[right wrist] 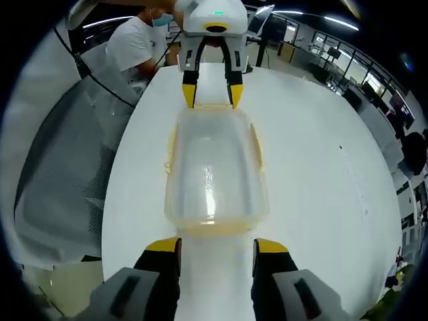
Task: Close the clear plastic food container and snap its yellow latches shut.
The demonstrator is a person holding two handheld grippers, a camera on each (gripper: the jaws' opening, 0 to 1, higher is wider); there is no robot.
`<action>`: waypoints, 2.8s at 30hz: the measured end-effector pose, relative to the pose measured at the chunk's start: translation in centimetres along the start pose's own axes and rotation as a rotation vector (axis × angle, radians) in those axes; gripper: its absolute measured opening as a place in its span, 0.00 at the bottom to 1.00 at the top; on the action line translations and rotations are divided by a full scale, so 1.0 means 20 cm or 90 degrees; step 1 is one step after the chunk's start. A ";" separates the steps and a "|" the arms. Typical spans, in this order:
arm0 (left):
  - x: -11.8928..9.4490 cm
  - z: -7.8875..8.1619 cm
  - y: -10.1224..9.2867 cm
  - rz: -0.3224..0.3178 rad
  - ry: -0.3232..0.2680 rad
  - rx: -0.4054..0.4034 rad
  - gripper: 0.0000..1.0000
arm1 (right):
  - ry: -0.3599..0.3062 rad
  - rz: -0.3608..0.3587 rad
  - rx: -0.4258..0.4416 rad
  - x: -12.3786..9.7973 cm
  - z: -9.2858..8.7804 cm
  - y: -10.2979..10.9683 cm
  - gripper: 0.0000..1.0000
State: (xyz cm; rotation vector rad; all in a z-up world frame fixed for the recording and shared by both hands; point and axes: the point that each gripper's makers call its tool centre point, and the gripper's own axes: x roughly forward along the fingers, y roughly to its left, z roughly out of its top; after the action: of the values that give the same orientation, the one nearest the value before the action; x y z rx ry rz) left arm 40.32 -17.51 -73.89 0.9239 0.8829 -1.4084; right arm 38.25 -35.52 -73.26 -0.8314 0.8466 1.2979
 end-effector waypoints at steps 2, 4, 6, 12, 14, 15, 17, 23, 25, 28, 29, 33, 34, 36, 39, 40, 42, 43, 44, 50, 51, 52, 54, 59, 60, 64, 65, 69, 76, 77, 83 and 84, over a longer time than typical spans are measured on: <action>-0.02 0.00 0.00 0.005 -0.006 -0.019 0.43 | -0.002 -0.006 0.011 -0.01 0.00 0.00 0.40; -0.04 -0.01 0.01 0.012 -0.012 -0.033 0.42 | -0.016 -0.009 0.020 -0.03 0.03 0.01 0.38; -0.05 0.00 0.01 0.018 -0.028 -0.077 0.41 | -0.037 -0.023 0.067 -0.05 0.07 0.01 0.37; -0.07 0.03 -0.02 0.016 -0.068 -0.227 0.55 | -0.047 -0.039 0.145 -0.07 0.10 0.00 0.31; -0.07 0.04 -0.02 0.023 -0.086 -0.271 0.52 | -0.047 -0.053 0.201 -0.07 0.10 0.00 0.29; -0.07 0.05 -0.02 0.023 -0.096 -0.300 0.49 | -0.044 -0.063 0.240 -0.07 0.10 0.00 0.31; -0.08 0.07 -0.01 0.031 -0.119 -0.346 0.47 | -0.040 -0.071 0.259 -0.07 0.09 0.00 0.32; -0.08 0.08 0.00 0.044 -0.162 -0.472 0.45 | -0.052 -0.084 0.331 -0.05 0.12 0.00 0.29; -0.07 0.06 -0.01 0.056 -0.154 -0.494 0.45 | -0.056 -0.091 0.374 -0.04 0.12 0.00 0.30; -0.04 0.07 -0.02 0.073 -0.160 -0.540 0.46 | -0.061 -0.101 0.430 -0.02 0.12 -0.02 0.33; -0.04 0.07 -0.02 0.070 -0.166 -0.564 0.46 | -0.060 -0.106 0.450 -0.02 0.11 -0.03 0.32; -0.01 0.04 0.00 0.088 -0.156 -0.636 0.43 | -0.048 -0.125 0.501 0.01 0.09 -0.06 0.36; -0.01 0.04 0.00 0.092 -0.159 -0.634 0.45 | -0.046 -0.122 0.505 0.01 0.09 -0.06 0.36; -0.01 0.05 0.01 0.096 -0.161 -0.643 0.47 | -0.042 -0.117 0.509 0.03 0.10 -0.06 0.36; 0.02 0.07 0.01 0.092 -0.150 -0.626 0.45 | -0.041 -0.112 0.530 0.05 0.09 -0.06 0.36; 0.02 0.07 0.01 0.093 -0.151 -0.625 0.45 | -0.051 -0.111 0.564 0.06 0.10 -0.06 0.37; 0.03 0.10 0.01 0.083 -0.163 -0.636 0.44 | -0.054 -0.093 0.565 0.07 0.11 -0.05 0.36; 0.04 0.12 0.01 0.075 -0.169 -0.642 0.44 | -0.058 -0.082 0.573 0.07 0.13 -0.03 0.35; 0.04 0.12 0.01 0.081 -0.165 -0.633 0.44 | -0.058 -0.073 0.574 0.08 0.14 -0.02 0.35; 0.05 0.12 0.00 0.073 -0.156 -0.642 0.45 | -0.046 -0.082 0.573 0.08 0.13 -0.03 0.34; 0.05 0.12 0.00 0.071 -0.157 -0.642 0.44 | -0.042 -0.082 0.572 0.08 0.13 -0.03 0.34; 0.05 0.12 0.01 0.070 -0.158 -0.640 0.44 | -0.038 -0.083 0.574 0.08 0.13 -0.03 0.34; 0.06 0.13 0.01 0.072 -0.172 -0.672 0.43 | -0.032 -0.082 0.576 0.08 0.13 -0.03 0.34; 0.09 0.13 -0.02 0.060 -0.161 -0.673 0.40 | -0.023 -0.084 0.573 0.10 0.14 -0.02 0.33; 0.09 0.13 -0.01 0.058 -0.157 -0.669 0.40 | -0.028 -0.081 0.586 0.10 0.13 -0.02 0.33; 0.10 0.15 0.01 0.057 -0.132 -0.665 0.41 | -0.046 -0.022 0.659 0.13 0.16 0.00 0.32; 0.11 0.15 0.01 0.057 -0.131 -0.672 0.41 | -0.048 -0.020 0.657 0.13 0.15 0.00 0.32; 0.09 0.15 0.01 0.061 -0.132 -0.678 0.43 | -0.067 -0.024 0.645 0.11 0.14 0.00 0.33; 0.07 0.14 0.01 0.075 -0.168 -0.684 0.45 | -0.066 -0.082 0.588 0.08 0.14 -0.03 0.36; 0.07 0.13 0.02 0.083 -0.167 -0.676 0.46 | -0.053 -0.091 0.568 0.07 0.13 -0.02 0.35; 0.02 0.11 0.00 0.105 -0.160 -0.597 0.48 | -0.051 -0.104 0.504 0.01 0.12 -0.02 0.34; 0.02 0.12 0.00 0.106 -0.165 -0.589 0.49 | -0.044 -0.108 0.481 0.01 0.11 -0.03 0.34</action>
State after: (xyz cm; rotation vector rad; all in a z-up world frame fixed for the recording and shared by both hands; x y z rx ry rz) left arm 40.18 -19.76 -73.26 0.0995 1.0737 -0.7925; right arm 38.91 -33.48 -72.33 -0.2454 1.0803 0.7537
